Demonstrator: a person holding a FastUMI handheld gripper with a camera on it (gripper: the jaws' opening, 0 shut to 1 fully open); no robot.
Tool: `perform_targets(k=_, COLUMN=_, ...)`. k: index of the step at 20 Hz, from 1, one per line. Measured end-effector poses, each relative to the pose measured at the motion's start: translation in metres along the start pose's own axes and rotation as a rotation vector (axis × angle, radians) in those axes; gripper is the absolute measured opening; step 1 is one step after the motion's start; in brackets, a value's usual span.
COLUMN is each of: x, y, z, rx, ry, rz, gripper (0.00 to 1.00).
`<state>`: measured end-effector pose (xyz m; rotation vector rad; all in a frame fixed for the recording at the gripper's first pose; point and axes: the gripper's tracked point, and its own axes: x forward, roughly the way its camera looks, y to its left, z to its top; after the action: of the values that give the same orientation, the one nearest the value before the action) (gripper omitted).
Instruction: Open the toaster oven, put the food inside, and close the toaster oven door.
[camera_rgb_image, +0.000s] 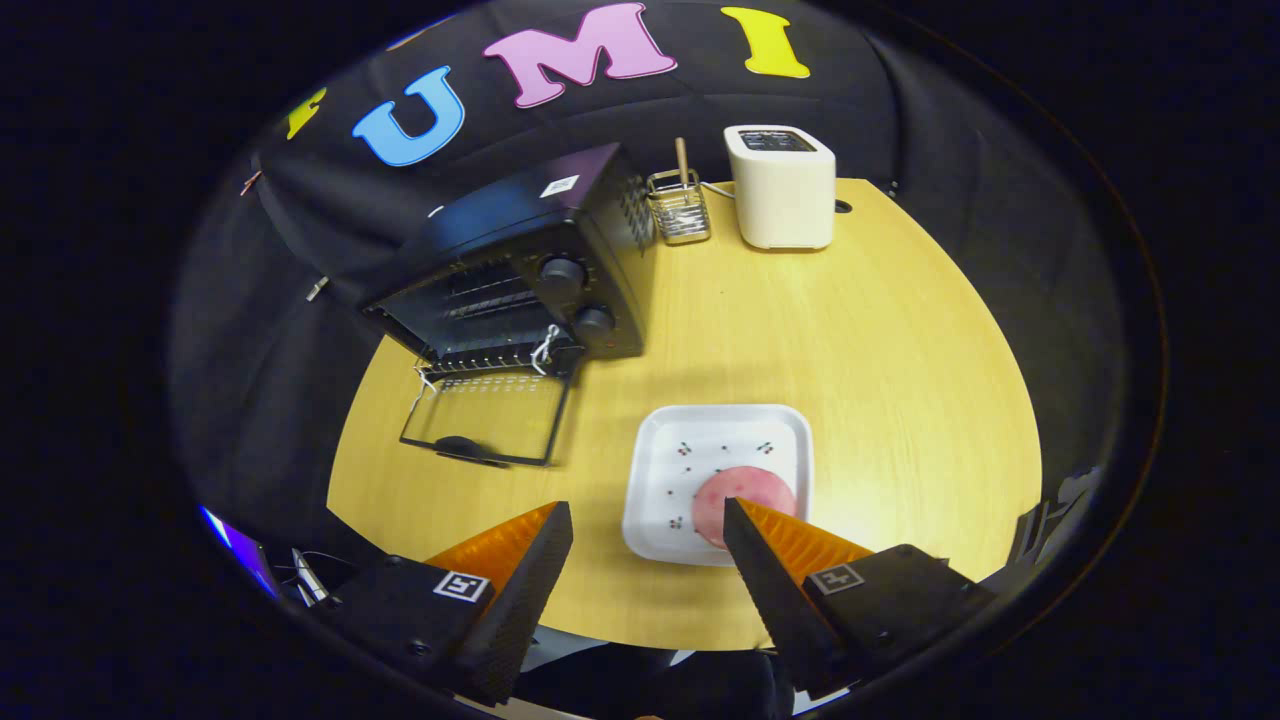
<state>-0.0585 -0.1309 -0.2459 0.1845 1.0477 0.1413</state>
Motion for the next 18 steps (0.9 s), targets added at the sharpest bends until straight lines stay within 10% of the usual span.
perform_targets(k=10, x=0.05, y=-0.092, z=-0.029, rx=-0.105, ry=0.098, rz=-0.075, gripper=1.0)
perform_targets(k=18, x=0.09, y=-0.111, z=0.003, rx=0.079, ry=0.058, rz=-0.083, gripper=0.96)
